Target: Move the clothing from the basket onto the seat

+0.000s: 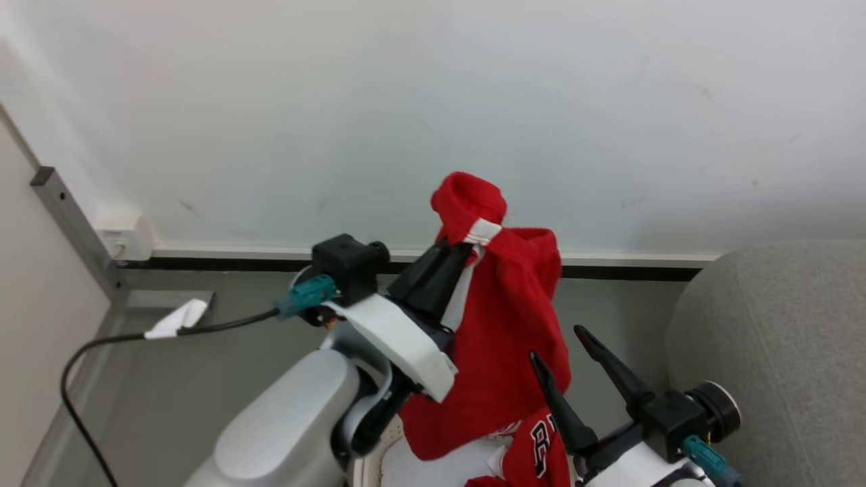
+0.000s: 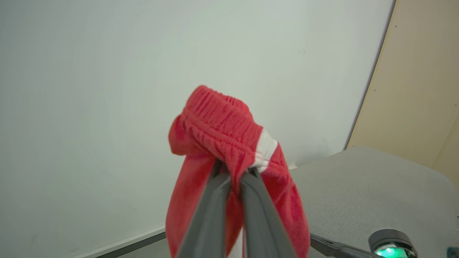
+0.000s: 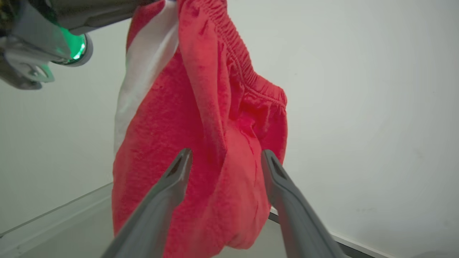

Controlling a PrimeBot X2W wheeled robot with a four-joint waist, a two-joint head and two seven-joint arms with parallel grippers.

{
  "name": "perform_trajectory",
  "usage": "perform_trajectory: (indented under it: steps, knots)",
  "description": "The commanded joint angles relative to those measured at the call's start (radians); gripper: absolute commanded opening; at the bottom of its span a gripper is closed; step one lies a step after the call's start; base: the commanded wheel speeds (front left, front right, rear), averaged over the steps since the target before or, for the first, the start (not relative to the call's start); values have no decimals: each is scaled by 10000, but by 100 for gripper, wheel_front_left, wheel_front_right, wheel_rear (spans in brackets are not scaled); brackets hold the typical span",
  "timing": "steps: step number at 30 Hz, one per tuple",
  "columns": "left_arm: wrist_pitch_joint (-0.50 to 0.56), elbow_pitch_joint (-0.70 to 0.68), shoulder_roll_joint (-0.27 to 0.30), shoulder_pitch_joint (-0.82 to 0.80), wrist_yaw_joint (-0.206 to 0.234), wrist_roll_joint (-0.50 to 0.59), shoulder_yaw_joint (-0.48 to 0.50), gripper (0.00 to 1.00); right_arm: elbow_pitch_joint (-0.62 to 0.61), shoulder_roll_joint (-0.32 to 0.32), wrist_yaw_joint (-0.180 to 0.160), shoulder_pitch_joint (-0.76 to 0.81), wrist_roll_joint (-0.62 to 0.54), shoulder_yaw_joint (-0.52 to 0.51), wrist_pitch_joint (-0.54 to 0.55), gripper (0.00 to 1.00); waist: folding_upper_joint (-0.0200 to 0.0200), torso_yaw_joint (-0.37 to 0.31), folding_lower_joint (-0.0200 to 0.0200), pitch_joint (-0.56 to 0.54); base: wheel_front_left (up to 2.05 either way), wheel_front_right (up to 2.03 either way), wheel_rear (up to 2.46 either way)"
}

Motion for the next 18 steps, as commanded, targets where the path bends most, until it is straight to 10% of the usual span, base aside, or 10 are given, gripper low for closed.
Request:
perform_trajectory:
  steps: [1, 16, 18]
  knots:
    - [-22, 8, -39, 121, -47, 68, -43, 0, 135, -57, -21, -141, 60, 28, -16, 100, -1, 139, -1, -53, 0, 0, 0]
    - [496, -138, -654, 319, -567, 175, -1243, 0, 2620, -147, -21, -1151, 821, 1035, 76, 98, -1, 1276, -1, -357, 0, 0, 0]
    - [535, -188, -684, 350, -599, 188, -1344, 0, 2887, -158, -21, -1260, 904, 1145, 56, 66, -1, 1397, -1, -387, 0, 0, 0]
